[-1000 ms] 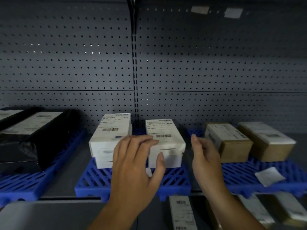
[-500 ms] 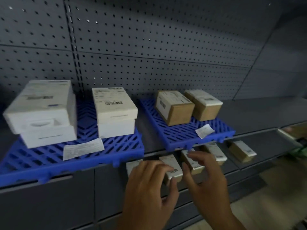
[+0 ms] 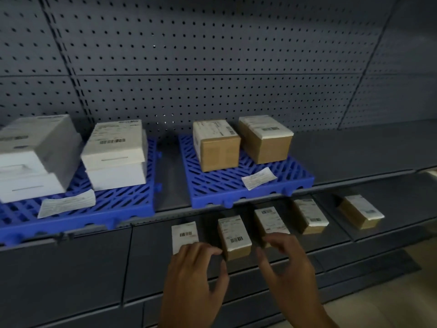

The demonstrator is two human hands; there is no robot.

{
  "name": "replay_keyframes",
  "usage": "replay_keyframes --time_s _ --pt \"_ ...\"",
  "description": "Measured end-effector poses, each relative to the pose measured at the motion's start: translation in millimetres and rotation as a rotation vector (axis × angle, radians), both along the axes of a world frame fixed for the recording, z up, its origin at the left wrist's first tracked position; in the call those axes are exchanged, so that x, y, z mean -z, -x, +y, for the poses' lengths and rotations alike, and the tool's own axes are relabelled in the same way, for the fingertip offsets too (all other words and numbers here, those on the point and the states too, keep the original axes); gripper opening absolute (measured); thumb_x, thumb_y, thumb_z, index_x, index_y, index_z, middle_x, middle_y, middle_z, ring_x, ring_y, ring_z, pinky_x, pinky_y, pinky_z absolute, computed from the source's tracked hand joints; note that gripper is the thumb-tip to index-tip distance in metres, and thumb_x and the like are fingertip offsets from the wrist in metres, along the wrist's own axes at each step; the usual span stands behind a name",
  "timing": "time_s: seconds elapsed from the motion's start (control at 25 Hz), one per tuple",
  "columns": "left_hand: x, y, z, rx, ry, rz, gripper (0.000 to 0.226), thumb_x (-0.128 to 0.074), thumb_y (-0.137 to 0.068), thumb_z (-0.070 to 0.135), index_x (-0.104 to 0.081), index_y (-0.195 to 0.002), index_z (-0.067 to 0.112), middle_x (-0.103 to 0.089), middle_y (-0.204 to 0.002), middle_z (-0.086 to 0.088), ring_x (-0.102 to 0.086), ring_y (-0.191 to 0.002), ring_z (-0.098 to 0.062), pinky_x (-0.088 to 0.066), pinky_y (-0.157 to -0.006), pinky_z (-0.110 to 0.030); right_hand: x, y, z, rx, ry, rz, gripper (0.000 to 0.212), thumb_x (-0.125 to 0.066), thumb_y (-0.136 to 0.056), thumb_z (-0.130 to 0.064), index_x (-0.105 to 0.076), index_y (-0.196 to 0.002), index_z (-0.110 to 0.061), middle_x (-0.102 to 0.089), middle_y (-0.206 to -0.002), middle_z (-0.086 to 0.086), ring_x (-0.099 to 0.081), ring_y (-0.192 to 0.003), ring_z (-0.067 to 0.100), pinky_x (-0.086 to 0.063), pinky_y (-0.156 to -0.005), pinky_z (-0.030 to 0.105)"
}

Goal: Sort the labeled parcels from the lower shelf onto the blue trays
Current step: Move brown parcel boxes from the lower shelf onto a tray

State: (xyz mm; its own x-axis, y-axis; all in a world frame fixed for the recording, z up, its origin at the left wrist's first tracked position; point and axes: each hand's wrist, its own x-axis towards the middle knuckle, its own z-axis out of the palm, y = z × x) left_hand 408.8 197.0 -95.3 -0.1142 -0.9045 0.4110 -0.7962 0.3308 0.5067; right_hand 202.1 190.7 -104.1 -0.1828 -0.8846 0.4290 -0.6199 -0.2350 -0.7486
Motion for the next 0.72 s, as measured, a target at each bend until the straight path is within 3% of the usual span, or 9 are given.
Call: replay_keyframes --time_s 0.2,0.32,0.44,0.64,0.72 --pt "2.5 67.2 4.2 -0.124 -0.049 -0.015 0.015 -0.072 -0.082 0.032 -0.072 -0.096 0.027 -0.069 -0.095 0.011 -0.065 -0.092 -0.016 -0.047 -0.078 -0.03 9.5 65.6 -15.9 -0.057 -0.133 -0.049 0.033 -0.082 -0.082 -0.022 -0.064 -0.105 -0.037 -0.063 -0.107 -0.021 -0.059 -0.105 -0.003 -0.04 -0.088 0.003" --pt "6.4 89.5 7.1 -0.132 -0.158 -0.004 0.025 -0.083 -0.078 0.021 -0.074 -0.101 0.023 -0.07 -0.099 0.007 -0.065 -0.096 -0.02 -0.047 -0.082 -0.033 10.9 84.8 -17.9 -0.084 -0.199 -0.084 0.029 -0.081 -0.082 -0.024 -0.064 -0.102 -0.037 -0.065 -0.105 -0.017 -0.061 -0.103 0.0 -0.046 -0.09 0.014" --pt "10.5 99.7 2.7 -0.155 -0.213 0.034 0.023 -0.08 -0.083 0.027 -0.073 -0.105 0.025 -0.068 -0.105 0.008 -0.061 -0.101 -0.018 -0.043 -0.084 -0.029 9.7 94.6 -21.7 -0.102 -0.234 -0.082 0.028 -0.081 -0.083 -0.021 -0.064 -0.101 -0.035 -0.065 -0.105 -0.014 -0.063 -0.103 0.005 -0.05 -0.089 0.027" --pt "13.1 105.3 -23.5 -0.104 -0.132 0.081 0.023 -0.077 -0.08 0.03 -0.073 -0.102 0.027 -0.069 -0.1 0.01 -0.061 -0.096 -0.014 -0.041 -0.081 -0.026 1.7 102.1 -26.2 -0.034 -0.279 -0.077 0.03 -0.081 -0.084 -0.019 -0.062 -0.096 -0.04 -0.065 -0.105 -0.018 -0.061 -0.103 0.002 -0.046 -0.087 0.021" --pt "20.4 111.2 -32.2 -0.084 -0.085 0.091 0.023 -0.072 -0.079 0.035 -0.073 -0.1 0.025 -0.07 -0.096 0.009 -0.063 -0.092 -0.015 -0.045 -0.078 -0.029 2.2 108.8 -26.6 -0.011 -0.303 -0.045 0.033 -0.081 -0.084 -0.016 -0.062 -0.097 -0.039 -0.065 -0.106 -0.015 -0.062 -0.102 0.003 -0.048 -0.088 0.025"
